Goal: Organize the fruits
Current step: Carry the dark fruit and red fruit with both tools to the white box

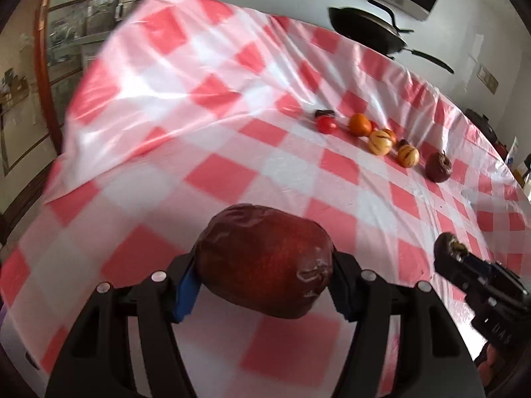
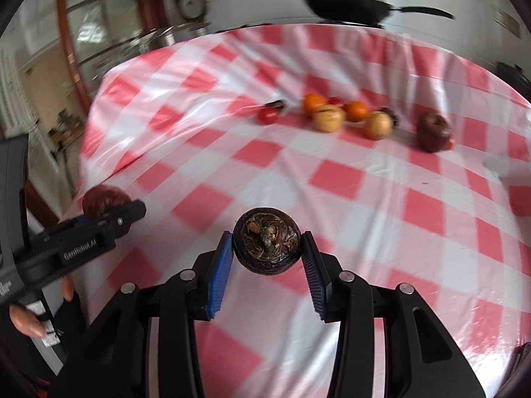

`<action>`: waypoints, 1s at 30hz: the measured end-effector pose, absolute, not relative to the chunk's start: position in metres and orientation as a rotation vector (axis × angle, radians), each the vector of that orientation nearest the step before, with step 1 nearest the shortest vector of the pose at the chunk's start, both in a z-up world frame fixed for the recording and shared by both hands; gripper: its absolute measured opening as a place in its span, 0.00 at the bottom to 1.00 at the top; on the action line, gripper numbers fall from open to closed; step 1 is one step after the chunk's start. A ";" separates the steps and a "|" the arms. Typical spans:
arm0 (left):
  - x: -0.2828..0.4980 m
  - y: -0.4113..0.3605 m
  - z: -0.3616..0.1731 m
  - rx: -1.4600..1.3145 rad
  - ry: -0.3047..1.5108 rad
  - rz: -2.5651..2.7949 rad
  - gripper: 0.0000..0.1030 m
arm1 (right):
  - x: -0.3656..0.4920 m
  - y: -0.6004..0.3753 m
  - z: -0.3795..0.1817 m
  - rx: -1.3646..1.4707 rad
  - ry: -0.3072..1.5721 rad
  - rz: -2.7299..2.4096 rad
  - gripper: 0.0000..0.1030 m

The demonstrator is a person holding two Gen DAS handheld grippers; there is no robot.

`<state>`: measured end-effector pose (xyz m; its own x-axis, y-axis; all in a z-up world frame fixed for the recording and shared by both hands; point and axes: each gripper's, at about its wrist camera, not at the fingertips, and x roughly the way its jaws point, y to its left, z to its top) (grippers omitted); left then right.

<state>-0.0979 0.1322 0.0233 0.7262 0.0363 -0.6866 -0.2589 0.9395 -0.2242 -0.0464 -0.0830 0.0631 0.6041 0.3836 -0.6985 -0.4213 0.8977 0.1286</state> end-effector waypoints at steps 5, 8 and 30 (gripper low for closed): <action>-0.132 0.158 0.029 -0.315 0.701 0.206 0.63 | -0.074 -0.047 0.065 -0.112 0.780 0.549 0.41; -0.148 0.165 0.030 -0.285 0.693 0.224 0.63 | -0.098 -0.021 0.067 -0.169 0.763 0.608 0.41; -0.350 0.291 0.002 -0.383 0.583 0.670 0.63 | -0.281 0.121 0.050 -0.625 0.535 1.120 0.41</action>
<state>-0.3496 0.2909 0.0024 0.6356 0.4667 -0.6150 -0.6733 0.7248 -0.1460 -0.2808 0.1209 0.0503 0.3461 0.6503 -0.6762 -0.9346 0.3017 -0.1882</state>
